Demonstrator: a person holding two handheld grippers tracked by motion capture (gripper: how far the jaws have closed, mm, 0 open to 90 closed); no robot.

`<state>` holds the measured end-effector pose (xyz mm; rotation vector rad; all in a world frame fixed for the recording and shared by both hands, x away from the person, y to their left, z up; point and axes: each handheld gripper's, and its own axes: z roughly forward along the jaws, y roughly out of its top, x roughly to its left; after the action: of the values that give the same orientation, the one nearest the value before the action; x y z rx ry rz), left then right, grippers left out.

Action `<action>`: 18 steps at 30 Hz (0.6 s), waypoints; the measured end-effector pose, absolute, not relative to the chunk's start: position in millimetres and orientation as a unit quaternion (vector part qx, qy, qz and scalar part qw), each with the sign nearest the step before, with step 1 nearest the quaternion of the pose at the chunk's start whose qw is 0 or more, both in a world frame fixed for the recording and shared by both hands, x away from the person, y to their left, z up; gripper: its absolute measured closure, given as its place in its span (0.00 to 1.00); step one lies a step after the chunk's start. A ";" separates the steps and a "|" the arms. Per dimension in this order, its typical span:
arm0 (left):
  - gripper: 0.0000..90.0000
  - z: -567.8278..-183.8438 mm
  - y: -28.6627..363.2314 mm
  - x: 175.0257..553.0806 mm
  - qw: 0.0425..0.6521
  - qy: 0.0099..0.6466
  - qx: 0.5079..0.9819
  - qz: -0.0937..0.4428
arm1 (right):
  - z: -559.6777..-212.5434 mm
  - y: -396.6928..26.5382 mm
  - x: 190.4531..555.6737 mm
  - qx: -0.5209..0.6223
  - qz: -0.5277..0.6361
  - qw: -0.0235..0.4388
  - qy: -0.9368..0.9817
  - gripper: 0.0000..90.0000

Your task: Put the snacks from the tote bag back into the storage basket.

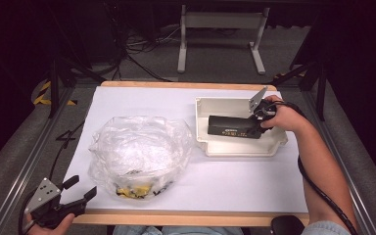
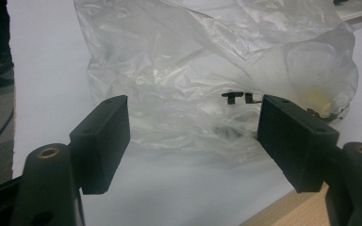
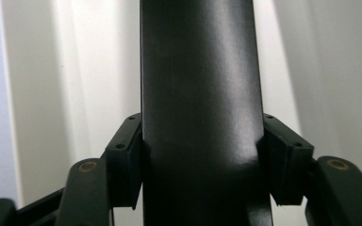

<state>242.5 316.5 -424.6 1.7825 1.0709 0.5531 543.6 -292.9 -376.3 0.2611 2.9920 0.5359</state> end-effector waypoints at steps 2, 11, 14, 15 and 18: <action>0.30 -424.0 316.2 242.8 0.475 0.437 0.730 0.226 | -375.2 -292.6 544.0 0.086 0.181 0.056 0.978 0.42; 0.30 -423.4 314.3 246.9 0.477 0.431 0.733 0.223 | -372.9 -293.9 541.4 0.097 0.165 0.077 0.978 0.42; 0.30 -423.5 312.6 249.0 0.480 0.427 0.733 0.223 | -374.9 -298.0 540.5 0.110 0.174 0.082 0.975 0.41; 0.30 -423.5 312.4 249.3 0.479 0.427 0.734 0.222 | -375.4 -298.5 540.9 0.107 0.178 0.086 0.974 0.41; 0.30 -423.3 311.8 250.1 0.478 0.427 0.736 0.219 | -374.6 -299.5 540.5 0.107 0.180 0.090 0.974 0.41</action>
<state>250.1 311.8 -423.3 1.7974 1.0423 0.5344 540.5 -299.5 -374.6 0.3185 2.8961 0.5344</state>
